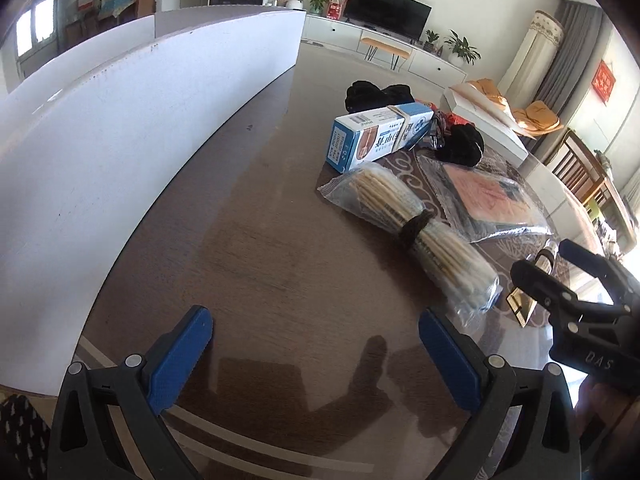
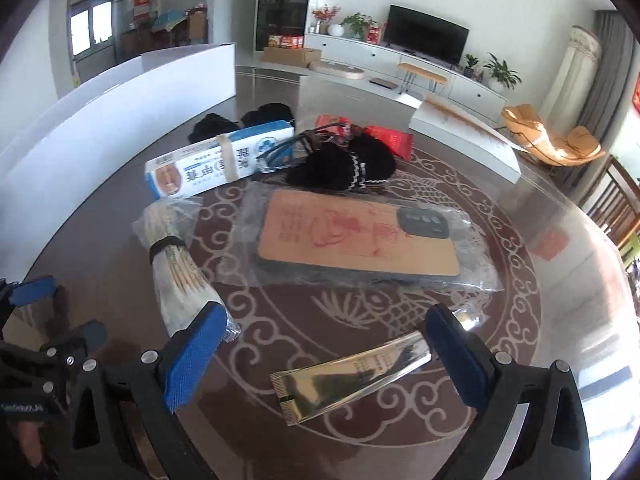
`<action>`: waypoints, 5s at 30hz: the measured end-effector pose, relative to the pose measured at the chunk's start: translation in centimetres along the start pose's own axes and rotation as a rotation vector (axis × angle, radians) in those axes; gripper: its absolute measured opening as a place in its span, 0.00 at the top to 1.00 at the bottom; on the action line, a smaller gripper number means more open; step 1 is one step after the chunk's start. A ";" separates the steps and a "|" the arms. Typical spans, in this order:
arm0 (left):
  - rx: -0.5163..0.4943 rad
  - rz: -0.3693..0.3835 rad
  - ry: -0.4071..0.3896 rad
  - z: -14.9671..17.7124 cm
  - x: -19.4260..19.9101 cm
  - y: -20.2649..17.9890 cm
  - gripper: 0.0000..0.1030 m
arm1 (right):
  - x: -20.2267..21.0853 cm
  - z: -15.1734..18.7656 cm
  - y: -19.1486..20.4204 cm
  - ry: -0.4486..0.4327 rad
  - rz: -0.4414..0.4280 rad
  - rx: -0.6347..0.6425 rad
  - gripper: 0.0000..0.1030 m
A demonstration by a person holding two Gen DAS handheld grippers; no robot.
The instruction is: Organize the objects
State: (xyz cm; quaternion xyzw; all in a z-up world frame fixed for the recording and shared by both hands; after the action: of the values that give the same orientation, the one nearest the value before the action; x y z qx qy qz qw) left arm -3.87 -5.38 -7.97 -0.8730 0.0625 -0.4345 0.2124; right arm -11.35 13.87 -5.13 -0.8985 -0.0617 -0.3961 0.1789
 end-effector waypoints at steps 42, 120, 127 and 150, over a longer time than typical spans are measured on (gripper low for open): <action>-0.054 0.033 -0.015 -4.0 -0.5 -4.5 0.00 | -5.5 2.7 -5.2 0.145 0.130 -0.296 0.00; -0.373 0.093 -0.015 -0.9 3.1 -9.0 0.03 | 0.5 8.6 -5.8 0.119 0.126 -0.314 0.00; -0.381 -0.002 0.073 1.9 -1.0 -7.6 0.03 | 0.4 9.5 -6.5 0.139 0.132 -0.372 0.00; -0.322 -0.085 0.129 2.2 -2.9 -5.6 0.03 | 0.2 9.3 -5.4 0.141 0.163 -0.333 0.00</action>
State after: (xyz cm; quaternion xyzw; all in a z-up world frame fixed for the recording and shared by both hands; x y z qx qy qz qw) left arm -4.36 1.19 -8.86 -0.8680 0.1079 -0.4824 0.0471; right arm -6.13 22.37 -9.29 -0.8877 0.0905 -0.4470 0.0630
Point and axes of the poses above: each gripper's, at about its wrist camera, not at the fingertips, and x roughly against the way its jaws point, y to its left, z to its underside, the point moved 3 cm from there along -x, roughly the way its jaws point, and after that the axes turned 13 degrees about z, right-handed, at the moved point
